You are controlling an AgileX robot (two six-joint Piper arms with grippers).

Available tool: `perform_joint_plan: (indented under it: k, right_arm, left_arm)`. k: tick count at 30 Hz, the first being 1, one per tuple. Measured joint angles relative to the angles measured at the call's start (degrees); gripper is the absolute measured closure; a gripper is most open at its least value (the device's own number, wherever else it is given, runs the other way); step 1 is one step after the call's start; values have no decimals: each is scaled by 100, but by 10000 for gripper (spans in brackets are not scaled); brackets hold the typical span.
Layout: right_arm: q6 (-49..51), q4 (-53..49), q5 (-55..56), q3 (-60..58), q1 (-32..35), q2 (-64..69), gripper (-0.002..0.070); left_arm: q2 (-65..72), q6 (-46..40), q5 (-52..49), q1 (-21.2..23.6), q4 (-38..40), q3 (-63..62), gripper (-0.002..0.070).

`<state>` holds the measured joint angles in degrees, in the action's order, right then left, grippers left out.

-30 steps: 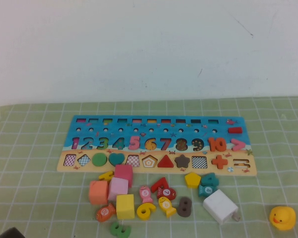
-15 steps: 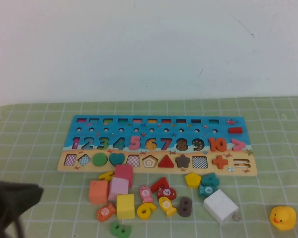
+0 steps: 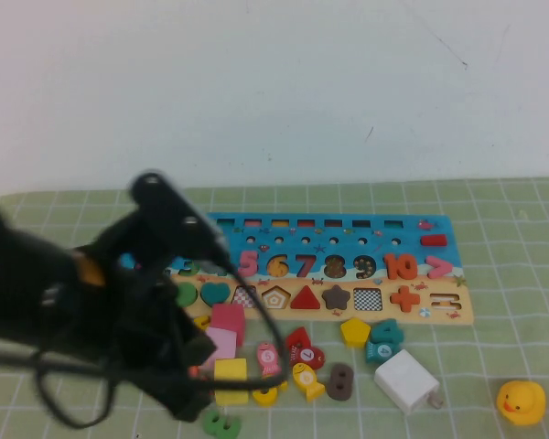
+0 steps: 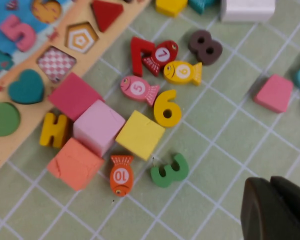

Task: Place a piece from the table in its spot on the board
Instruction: Pick up the "number 6"

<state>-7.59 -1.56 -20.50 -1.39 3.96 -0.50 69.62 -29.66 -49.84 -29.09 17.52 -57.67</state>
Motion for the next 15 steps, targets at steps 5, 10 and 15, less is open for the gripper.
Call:
perform_joint_plan:
  k: [5,10,15]
  right_arm:
    - [0,0,0,0,0,0,678]
    - [0,0,0,0,0,0,678]
    - [0,0,0,0,0,0,678]
  left_arm:
    - [940,702,0,-564,-798,-462,676]
    - [1707,1197,-99,-1040,-1588,-698,596]
    - [2376,1836,-243,-1294,-1752,-971,347]
